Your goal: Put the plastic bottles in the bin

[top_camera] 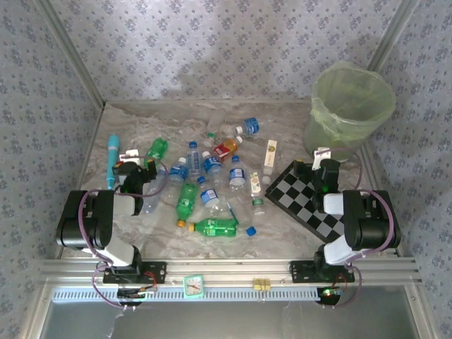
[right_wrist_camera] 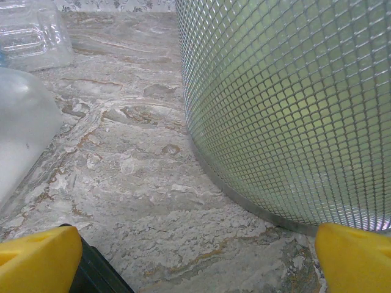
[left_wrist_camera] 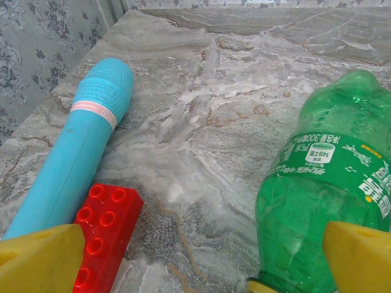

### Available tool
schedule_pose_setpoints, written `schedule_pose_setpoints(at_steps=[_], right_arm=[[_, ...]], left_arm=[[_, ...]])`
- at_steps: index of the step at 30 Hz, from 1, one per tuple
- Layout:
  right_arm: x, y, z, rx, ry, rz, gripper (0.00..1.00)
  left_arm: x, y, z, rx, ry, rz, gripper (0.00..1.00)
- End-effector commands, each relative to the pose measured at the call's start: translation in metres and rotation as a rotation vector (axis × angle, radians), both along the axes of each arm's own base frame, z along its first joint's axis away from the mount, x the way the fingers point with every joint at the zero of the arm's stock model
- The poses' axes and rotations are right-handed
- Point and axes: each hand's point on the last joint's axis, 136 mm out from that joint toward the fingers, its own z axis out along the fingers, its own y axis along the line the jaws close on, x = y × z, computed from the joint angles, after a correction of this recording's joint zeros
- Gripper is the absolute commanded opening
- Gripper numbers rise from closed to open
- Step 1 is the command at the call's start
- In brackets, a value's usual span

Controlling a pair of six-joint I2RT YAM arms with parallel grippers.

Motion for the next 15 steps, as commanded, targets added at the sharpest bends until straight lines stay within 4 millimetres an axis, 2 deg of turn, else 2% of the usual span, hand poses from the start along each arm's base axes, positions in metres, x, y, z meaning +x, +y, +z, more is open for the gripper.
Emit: schedule_pose_setpoints(at_steps=[1,15], right_arm=[[0.0029,-0.0022,0.0028,0.006,-0.013,-0.003,1.0],[0.0029,-0.002,0.0021,0.019,-0.009,0.003,1.0]], left_arm=[[0.008,0.0008,0.0106,-0.018,-0.035,0.0,1.0],[0.0082,0.0002,0.0101,-0.022,-0.032,-0.003,1.0]])
